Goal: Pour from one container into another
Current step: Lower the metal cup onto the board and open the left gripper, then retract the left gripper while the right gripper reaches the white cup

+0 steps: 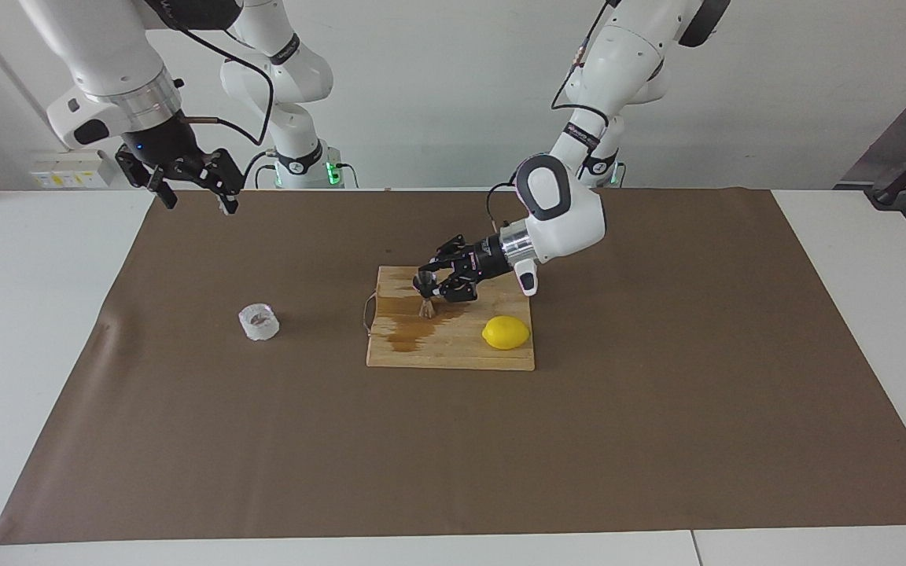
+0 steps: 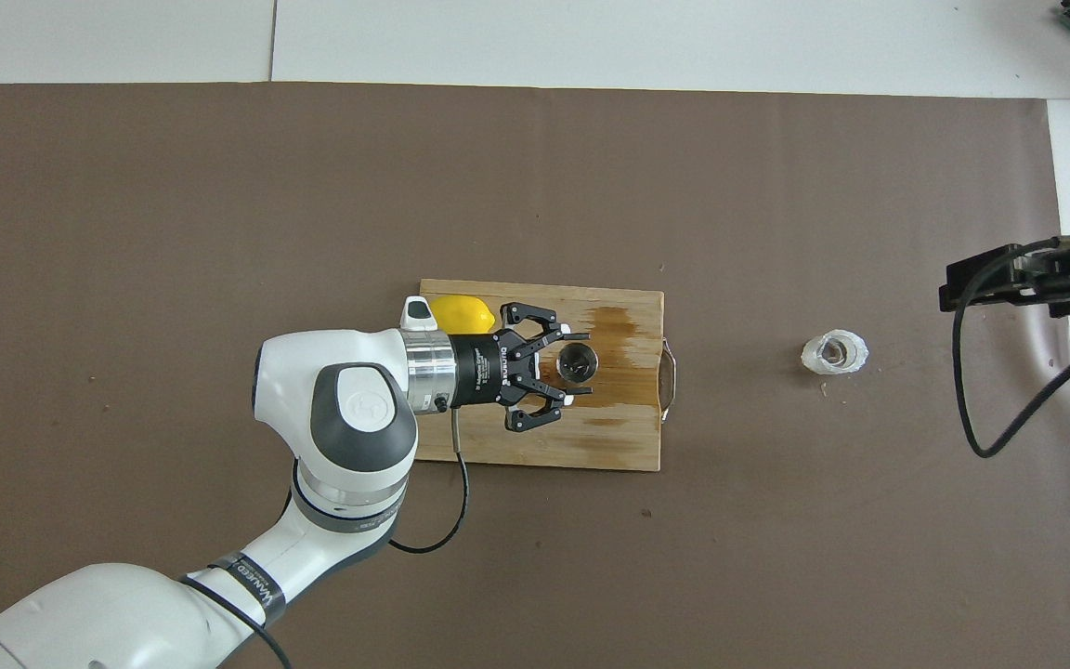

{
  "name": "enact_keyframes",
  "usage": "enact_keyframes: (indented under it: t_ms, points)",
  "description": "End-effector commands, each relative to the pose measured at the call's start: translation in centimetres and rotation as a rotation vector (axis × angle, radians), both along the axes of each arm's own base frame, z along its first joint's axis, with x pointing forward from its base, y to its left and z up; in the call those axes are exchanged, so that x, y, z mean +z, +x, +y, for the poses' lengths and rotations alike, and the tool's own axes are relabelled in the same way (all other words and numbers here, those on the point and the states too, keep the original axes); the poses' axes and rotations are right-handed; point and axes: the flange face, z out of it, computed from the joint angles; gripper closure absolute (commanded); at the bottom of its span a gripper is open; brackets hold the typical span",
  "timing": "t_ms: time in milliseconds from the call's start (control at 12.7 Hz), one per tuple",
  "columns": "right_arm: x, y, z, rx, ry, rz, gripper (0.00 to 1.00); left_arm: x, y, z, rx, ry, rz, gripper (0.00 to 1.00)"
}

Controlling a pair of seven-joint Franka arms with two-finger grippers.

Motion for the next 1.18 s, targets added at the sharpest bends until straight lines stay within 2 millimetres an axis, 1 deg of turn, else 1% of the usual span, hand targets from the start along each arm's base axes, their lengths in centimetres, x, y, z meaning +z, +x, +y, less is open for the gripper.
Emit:
enact_keyframes:
  t_ms: [0,158,315,473,552,709,788,867,945,1024,1103]
  points:
    - [0.0,-0.5,-0.2,0.034,0.003,-0.005,0.0,0.4,-0.6,0.7,-0.023,0.004,-0.016,0.0]
    - [-0.4,-0.6,0.1,0.048,0.003,-0.008,0.0,0.5,-0.8,0.5,-0.059,-0.028,0.006,0.0]
    - [-0.7,-0.6,0.3,0.062,0.003,-0.027,0.0,1.2,-1.4,-0.1,-0.11,-0.064,0.018,0.0]
    - [-1.4,-0.7,0.3,0.142,0.002,-0.053,0.0,2.1,-1.6,-0.7,-0.149,-0.115,0.068,0.0]
    - [-1.6,-0.9,0.4,0.171,0.002,-0.058,0.0,3.1,-0.6,0.1,-0.147,-0.129,0.075,0.0]
    - [-2.5,-1.1,0.3,0.247,0.0,-0.065,0.0,4.8,0.7,1.3,-0.208,-0.12,0.109,0.0]
    - [-2.5,-1.2,0.3,0.334,-0.001,-0.08,0.0,5.5,1.6,2.4,-0.24,-0.1,0.105,0.0]
    - [-2.5,-1.3,0.3,0.444,-0.005,-0.086,0.0,6.5,2.6,3.4,-0.272,-0.067,0.062,0.0]
    - [-2.7,-1.3,0.4,0.547,-0.007,-0.086,0.0,7.0,3.4,4.6,-0.292,-0.019,0.021,0.0]
    - [-2.9,-1.5,0.3,0.632,-0.01,-0.09,0.0,8.0,4.2,5.9,-0.302,0.026,-0.032,0.0]
    - [-3.9,-1.9,0.4,0.708,-0.013,-0.094,0.0,8.7,4.9,6.8,-0.313,0.059,-0.067,0.0]
